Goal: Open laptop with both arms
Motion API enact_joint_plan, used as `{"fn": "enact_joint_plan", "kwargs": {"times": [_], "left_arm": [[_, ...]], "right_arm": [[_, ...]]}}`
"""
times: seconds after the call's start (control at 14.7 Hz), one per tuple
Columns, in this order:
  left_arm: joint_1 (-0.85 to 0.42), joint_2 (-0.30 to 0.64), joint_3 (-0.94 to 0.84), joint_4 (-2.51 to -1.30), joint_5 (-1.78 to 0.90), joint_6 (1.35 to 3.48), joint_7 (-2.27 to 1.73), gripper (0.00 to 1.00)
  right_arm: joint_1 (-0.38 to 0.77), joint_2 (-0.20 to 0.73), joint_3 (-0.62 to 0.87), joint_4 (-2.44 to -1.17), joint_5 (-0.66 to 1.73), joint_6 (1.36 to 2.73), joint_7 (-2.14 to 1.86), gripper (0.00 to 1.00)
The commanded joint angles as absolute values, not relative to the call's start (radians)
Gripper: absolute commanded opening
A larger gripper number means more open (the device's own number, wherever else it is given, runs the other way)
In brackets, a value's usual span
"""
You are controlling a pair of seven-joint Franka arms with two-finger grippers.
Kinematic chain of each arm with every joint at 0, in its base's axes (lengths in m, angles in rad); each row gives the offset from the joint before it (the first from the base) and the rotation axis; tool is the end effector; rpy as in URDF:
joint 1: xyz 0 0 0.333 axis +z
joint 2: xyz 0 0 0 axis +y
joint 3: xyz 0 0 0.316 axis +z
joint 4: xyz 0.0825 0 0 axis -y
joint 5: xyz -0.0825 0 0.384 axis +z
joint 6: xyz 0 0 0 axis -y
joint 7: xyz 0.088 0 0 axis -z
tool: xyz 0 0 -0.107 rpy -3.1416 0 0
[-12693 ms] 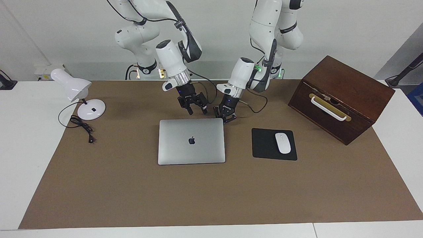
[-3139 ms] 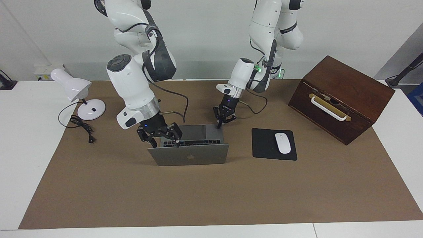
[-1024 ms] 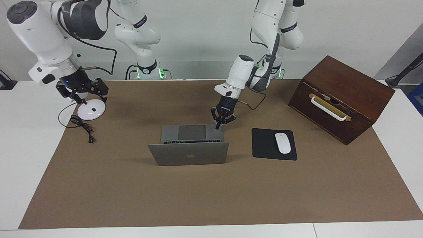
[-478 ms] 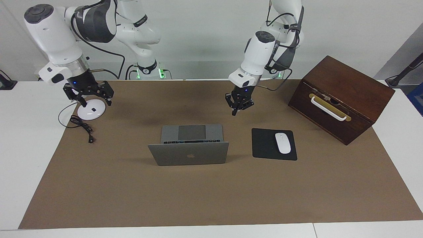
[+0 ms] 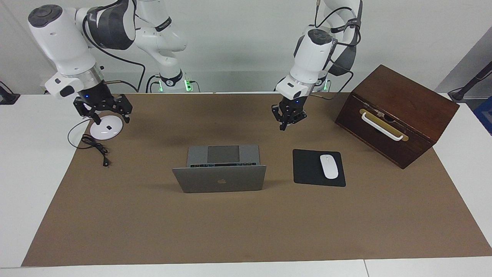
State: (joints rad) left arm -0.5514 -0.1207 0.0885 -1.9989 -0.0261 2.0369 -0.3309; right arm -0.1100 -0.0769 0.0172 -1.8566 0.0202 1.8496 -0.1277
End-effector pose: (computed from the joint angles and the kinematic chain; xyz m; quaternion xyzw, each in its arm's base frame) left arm 0.4821 -0.2403 0.5271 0.9949 -0.0607 0.0661 0.0466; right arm 0.5438 -0.0488 0.5549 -0.9992 -0.0150 -0.0357 0.0052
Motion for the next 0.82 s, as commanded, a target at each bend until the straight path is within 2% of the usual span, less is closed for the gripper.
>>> {"fn": "enact_joint_plan", "kwargs": {"times": [0.0,0.75], "left_arm": [[-0.506,-0.141,0.081,-1.964,0.020,1.941,-0.330,1.00],[-0.194,-0.153,0.087,-1.694,0.083,1.668,0.009,1.00]], "right_arm": [[-0.110,-0.092,0.020,-1.873,0.014,1.868,-0.109,1.00],[-0.109,-0.089,0.023,-1.871,0.017,1.887,-0.106,1.00]]}}
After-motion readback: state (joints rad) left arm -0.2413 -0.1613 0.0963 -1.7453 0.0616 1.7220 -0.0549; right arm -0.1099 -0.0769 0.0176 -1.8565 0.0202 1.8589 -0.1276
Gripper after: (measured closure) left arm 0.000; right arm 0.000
